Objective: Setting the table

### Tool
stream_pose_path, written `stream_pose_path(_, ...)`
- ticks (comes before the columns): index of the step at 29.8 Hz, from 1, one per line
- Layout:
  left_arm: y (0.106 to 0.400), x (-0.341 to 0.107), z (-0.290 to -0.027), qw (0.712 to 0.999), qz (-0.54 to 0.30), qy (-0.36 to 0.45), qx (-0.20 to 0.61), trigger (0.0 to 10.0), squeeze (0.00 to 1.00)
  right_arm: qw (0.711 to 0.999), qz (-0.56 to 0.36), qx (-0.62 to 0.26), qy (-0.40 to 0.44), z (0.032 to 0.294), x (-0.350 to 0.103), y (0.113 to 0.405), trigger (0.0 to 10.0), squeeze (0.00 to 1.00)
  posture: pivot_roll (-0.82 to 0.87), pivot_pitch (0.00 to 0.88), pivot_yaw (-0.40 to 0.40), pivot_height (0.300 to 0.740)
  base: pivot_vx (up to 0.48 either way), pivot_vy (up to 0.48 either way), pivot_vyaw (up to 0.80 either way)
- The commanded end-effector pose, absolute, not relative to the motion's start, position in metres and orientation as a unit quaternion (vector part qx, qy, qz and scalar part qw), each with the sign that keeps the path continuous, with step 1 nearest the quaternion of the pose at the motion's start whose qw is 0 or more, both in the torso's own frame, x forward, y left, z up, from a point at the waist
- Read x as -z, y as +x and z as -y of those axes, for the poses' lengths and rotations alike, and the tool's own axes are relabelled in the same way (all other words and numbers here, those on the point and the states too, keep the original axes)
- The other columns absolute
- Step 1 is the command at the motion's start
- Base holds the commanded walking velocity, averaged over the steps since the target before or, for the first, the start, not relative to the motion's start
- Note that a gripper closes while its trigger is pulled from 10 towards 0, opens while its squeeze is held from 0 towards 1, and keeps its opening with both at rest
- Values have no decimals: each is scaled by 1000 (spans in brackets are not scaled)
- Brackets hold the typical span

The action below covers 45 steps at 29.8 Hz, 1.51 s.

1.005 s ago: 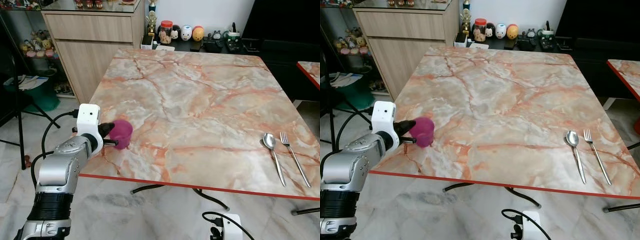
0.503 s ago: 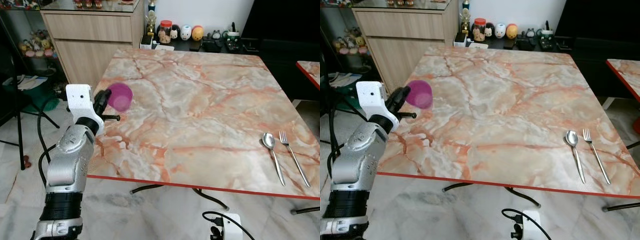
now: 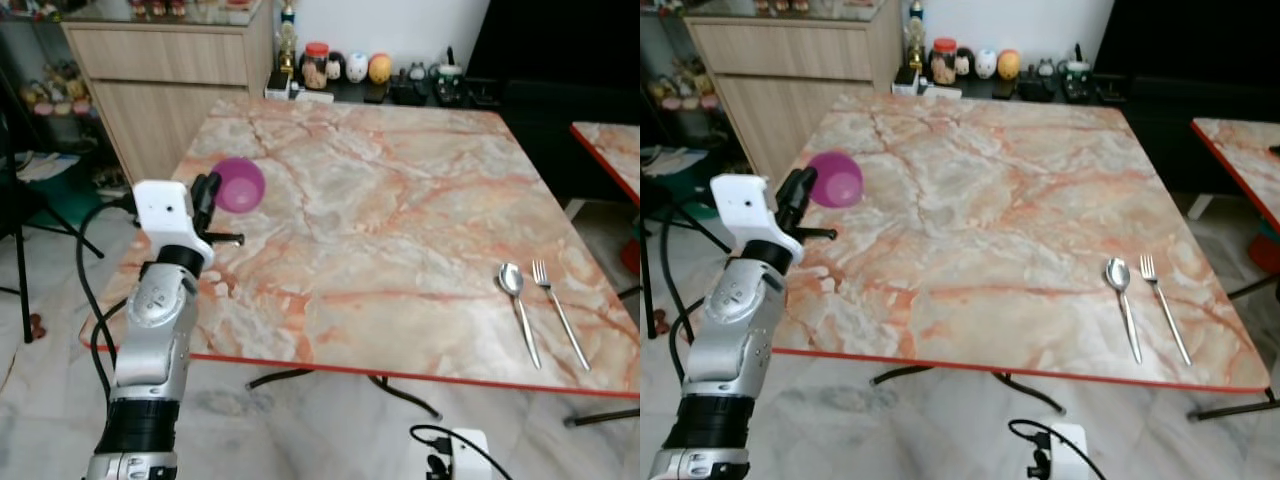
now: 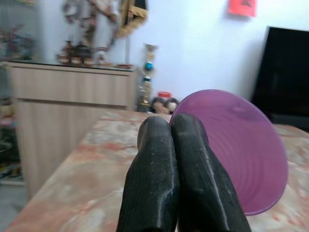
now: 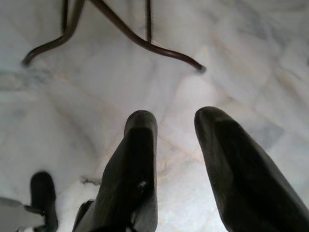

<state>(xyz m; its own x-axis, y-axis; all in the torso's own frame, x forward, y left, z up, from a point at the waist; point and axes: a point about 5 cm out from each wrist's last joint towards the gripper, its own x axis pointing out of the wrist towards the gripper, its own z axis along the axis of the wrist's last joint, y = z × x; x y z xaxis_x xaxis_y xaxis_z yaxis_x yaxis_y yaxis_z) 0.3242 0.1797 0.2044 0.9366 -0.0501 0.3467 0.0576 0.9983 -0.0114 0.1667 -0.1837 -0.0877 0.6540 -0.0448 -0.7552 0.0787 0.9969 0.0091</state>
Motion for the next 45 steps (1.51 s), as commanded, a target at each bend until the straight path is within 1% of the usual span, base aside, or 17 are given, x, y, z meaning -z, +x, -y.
stream_pose_path(1, 325, -210, -175, 982, 188, -8, 32, 10000, 0, 907, -418, 42, 19, 189, 88, 164, 10000, 0, 113, 0, -53, 740, 0, -465, 0)
stream_pose_path(21, 328, -214, -175, 980, 196, -8, 33, 10000, 0, 906, -420, 43, 22, 188, 89, 163, 10000, 0, 110, 0, -50, 740, 0, -465, 0)
stream_pose_path(30, 329, -216, -176, 979, 200, -5, 31, 10000, 0, 904, -425, 43, 22, 188, 89, 163, 10000, 0, 110, 0, -50, 740, 0, -463, -636)
stream_pose_path(45, 331, -221, -177, 977, 210, -8, 31, 10000, 0, 906, -421, 38, 18, 187, 89, 163, 10000, 0, 97, 0, -38, 740, 0, -458, 0)
